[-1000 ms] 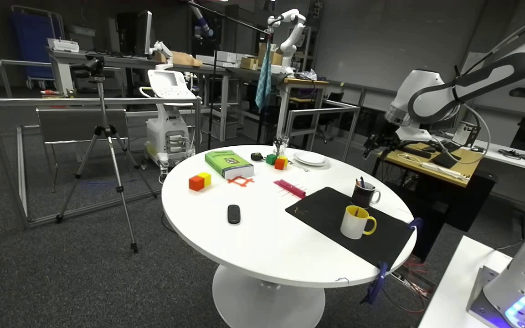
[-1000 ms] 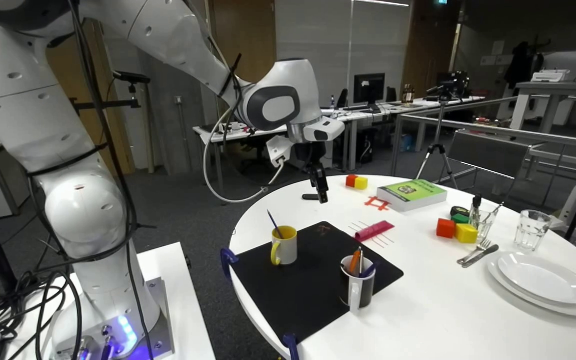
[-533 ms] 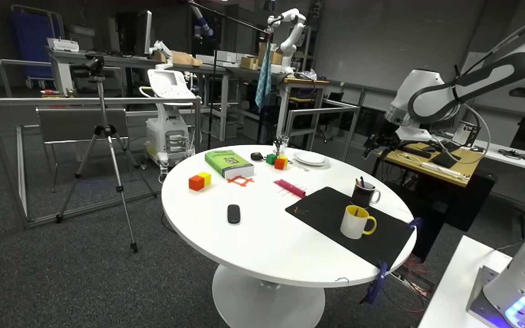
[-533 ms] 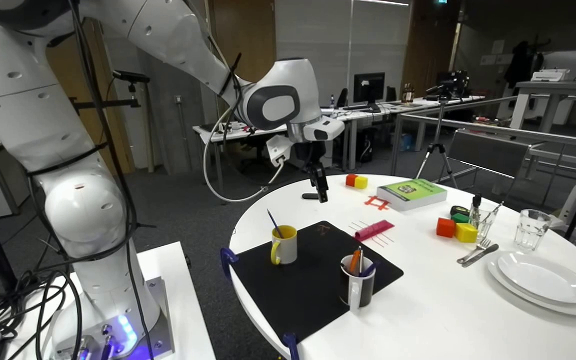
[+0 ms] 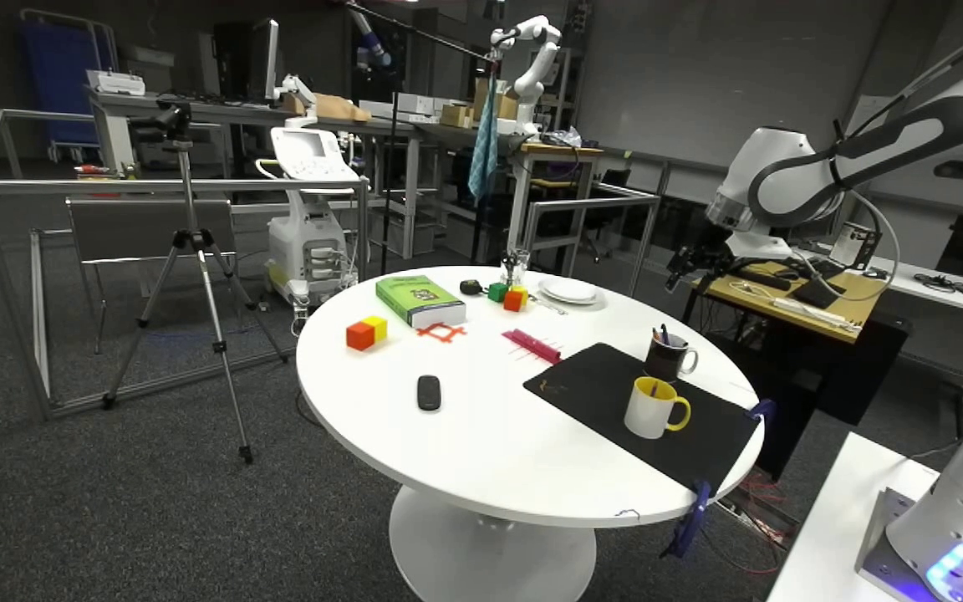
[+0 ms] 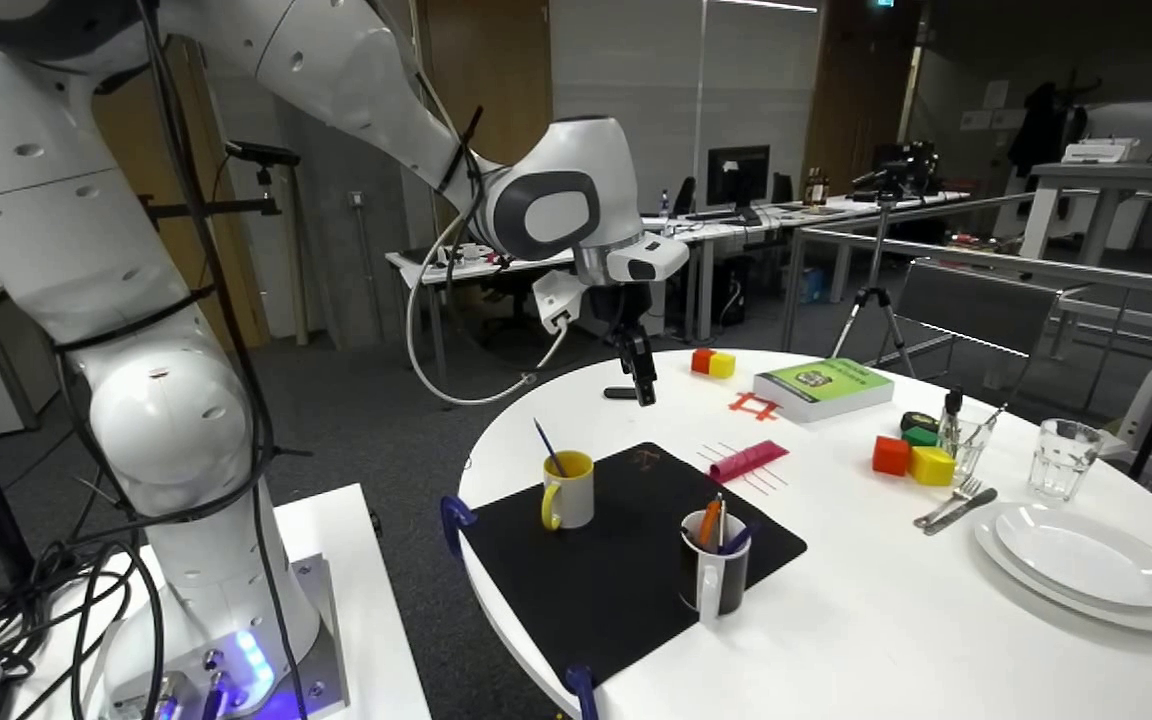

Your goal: Move the pen and place it in the cup

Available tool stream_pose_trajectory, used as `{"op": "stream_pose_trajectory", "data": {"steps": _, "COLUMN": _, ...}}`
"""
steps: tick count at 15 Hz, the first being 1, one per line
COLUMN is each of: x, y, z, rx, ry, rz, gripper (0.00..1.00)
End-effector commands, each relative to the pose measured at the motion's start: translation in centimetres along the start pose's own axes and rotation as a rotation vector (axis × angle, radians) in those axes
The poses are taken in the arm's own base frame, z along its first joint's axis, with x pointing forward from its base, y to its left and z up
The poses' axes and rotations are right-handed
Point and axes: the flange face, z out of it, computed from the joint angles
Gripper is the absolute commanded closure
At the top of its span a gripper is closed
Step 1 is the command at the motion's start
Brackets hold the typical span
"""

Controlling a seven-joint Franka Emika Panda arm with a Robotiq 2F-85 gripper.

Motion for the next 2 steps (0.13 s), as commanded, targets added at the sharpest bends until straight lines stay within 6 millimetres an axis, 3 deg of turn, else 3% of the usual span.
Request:
{"op": "stream_pose_trajectory", "data": {"steps": 1, "x": 0.03, "y": 0.02, "z": 0.03, "rx": 0.000, "ry": -0.002, "rz": 0.000, "gripper": 0.00}}
{"op": "stream_pose_trajectory", "data": {"steps": 2, "x": 0.03, "y": 0.02, "z": 0.03, "rx": 0.000, "ry": -0.002, "rz": 0.000, "gripper": 0.00}}
